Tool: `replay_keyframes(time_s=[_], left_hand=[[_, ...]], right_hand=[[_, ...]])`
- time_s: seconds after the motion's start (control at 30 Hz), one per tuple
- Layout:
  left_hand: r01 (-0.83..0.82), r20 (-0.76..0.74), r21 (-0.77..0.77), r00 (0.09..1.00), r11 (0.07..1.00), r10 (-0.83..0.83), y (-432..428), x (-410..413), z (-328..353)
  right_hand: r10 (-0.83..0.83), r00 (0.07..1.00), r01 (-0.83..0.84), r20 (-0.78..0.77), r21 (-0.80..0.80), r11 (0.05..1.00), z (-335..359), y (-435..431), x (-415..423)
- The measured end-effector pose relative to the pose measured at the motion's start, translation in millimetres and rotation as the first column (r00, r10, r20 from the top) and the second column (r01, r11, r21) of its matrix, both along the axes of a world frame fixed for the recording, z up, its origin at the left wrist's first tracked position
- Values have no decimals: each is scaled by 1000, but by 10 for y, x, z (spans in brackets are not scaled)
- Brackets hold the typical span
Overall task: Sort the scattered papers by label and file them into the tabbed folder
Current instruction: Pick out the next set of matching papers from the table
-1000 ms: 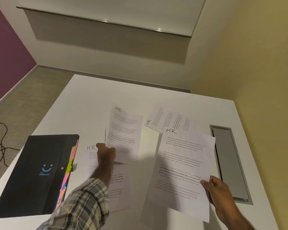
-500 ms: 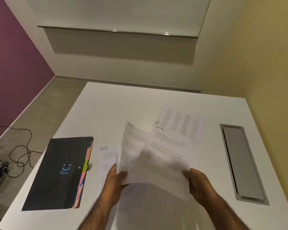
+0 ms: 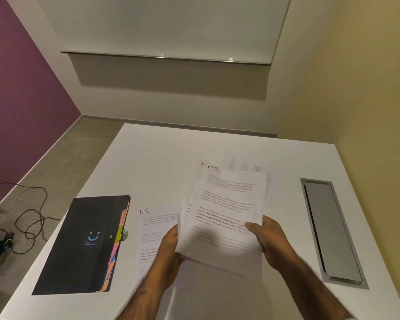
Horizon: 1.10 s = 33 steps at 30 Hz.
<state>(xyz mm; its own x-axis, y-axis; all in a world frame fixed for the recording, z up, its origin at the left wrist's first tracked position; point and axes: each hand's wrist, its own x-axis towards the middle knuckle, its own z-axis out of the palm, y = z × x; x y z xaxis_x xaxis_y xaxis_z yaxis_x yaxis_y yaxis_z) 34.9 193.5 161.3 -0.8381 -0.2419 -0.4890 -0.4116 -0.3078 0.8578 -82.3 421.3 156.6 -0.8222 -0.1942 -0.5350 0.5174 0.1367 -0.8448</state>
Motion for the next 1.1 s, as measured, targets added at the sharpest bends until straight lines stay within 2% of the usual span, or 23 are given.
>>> replay_keyframes(time_s=[0.17, 0.23, 0.3, 0.33, 0.4, 0.47, 0.57, 0.73, 0.83, 0.97, 1.1], left_hand=[[-143, 168, -192, 970, 971, 176, -318, 121, -569], [-152, 217, -395, 943, 906, 253, -454, 230, -824], [44, 368, -654, 891, 755, 267, -577, 362, -1119], [196, 489, -710, 828, 676, 274, -608, 430, -1225], [371, 627, -724, 706, 581, 330, -645, 528, -1408], [399, 622, -749, 700, 529, 351, -614, 562, -1466], [359, 591, -762, 727, 540, 350, -616, 510, -1501], [266, 594, -735, 697, 624, 402, -716, 403, -1446], [276, 618, -703, 694, 655, 370, -816, 390, -1442], [186, 523, -705, 788, 685, 324, -920, 360, -1359], [29, 314, -699, 910, 715, 270, -1022, 229, -1037]], right_hand=[[-103, 993, 108, -59, 89, 990, -90, 143, 42], [-118, 991, 125, -63, 107, 986, -148, 211, 55], [-150, 987, 155, -53, 118, 981, -203, 275, 59], [-164, 986, 168, -41, 117, 979, -226, 306, 59], [-177, 984, 177, -15, 101, 979, -262, 362, 61], [-188, 982, 187, 2, 89, 978, -259, 413, 69], [-204, 979, 203, 5, 75, 976, -261, 474, 74], [-218, 976, 217, 5, 65, 974, -283, 545, 74], [-227, 974, 226, 6, 62, 972, -284, 589, 79], [-242, 970, 241, 6, 69, 968, -314, 670, 82], [-274, 961, 275, -29, 109, 955, -297, 794, 95]])
